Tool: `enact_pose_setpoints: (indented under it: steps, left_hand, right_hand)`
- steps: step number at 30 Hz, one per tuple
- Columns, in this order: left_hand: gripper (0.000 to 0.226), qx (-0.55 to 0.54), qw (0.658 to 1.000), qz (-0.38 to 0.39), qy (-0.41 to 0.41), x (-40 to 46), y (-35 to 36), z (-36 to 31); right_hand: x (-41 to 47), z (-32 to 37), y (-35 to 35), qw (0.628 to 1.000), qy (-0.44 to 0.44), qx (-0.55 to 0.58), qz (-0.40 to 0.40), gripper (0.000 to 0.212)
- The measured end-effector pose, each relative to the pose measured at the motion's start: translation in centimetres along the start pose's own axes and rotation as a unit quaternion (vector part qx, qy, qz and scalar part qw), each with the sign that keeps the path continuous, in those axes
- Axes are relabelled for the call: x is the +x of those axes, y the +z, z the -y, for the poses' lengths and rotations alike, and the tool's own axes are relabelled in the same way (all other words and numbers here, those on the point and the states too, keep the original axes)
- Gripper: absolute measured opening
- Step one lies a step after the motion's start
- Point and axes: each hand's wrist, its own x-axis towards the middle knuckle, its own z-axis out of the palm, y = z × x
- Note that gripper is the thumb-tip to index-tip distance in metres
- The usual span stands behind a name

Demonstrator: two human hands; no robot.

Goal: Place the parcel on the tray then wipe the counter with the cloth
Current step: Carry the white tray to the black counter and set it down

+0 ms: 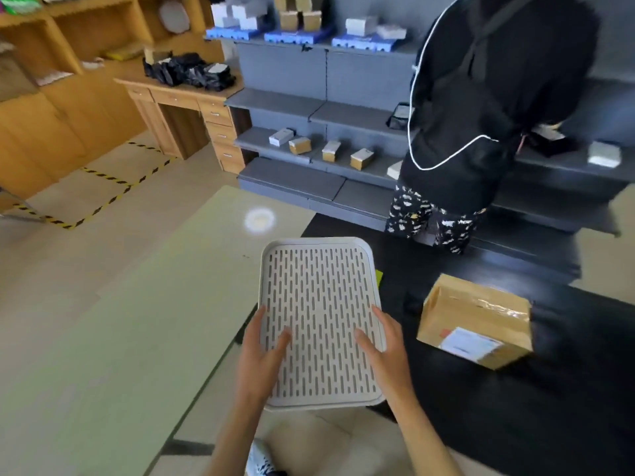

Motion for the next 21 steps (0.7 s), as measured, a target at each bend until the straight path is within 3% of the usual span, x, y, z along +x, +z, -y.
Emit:
enact_pose_setpoints:
  steps: [3, 9, 12, 18, 21]
  left_hand:
    - [0.093, -0.001, 1.000, 0.021, 0.019, -1.4, 3.7, -2.8]
    - [0.075, -0.002, 0.995, 0.085, 0.059, -2.7, 10.1, -6.9]
    - [0.063, -0.002, 0.989, 0.132, 0.068, -2.5, 12.9, -8.4]
    - [0.064, -0.021, 0.974, 0.212, 0.073, -1.3, 19.0, -11.1]
    - [0.062, -0.053, 0.966, 0.245, 0.068, -1.1, 21.9, -13.0]
  right_hand:
    - [-0.9, 0.3, -4.6, 0.999, -0.001, 0.008, -0.040, 0.076]
    - [-2.7, 0.8, -12.0, 0.991, 0.024, 0.044, -0.121, 0.059]
    - [-3.4, 0.9, -14.9, 0.984, 0.045, 0.075, -0.158, 0.061]
    - [-3.5, 1.5, -19.9, 0.961, 0.058, 0.106, -0.250, 0.061]
    - [-3.1, 1.7, -22.3, 0.949, 0.083, 0.106, -0.285, 0.051]
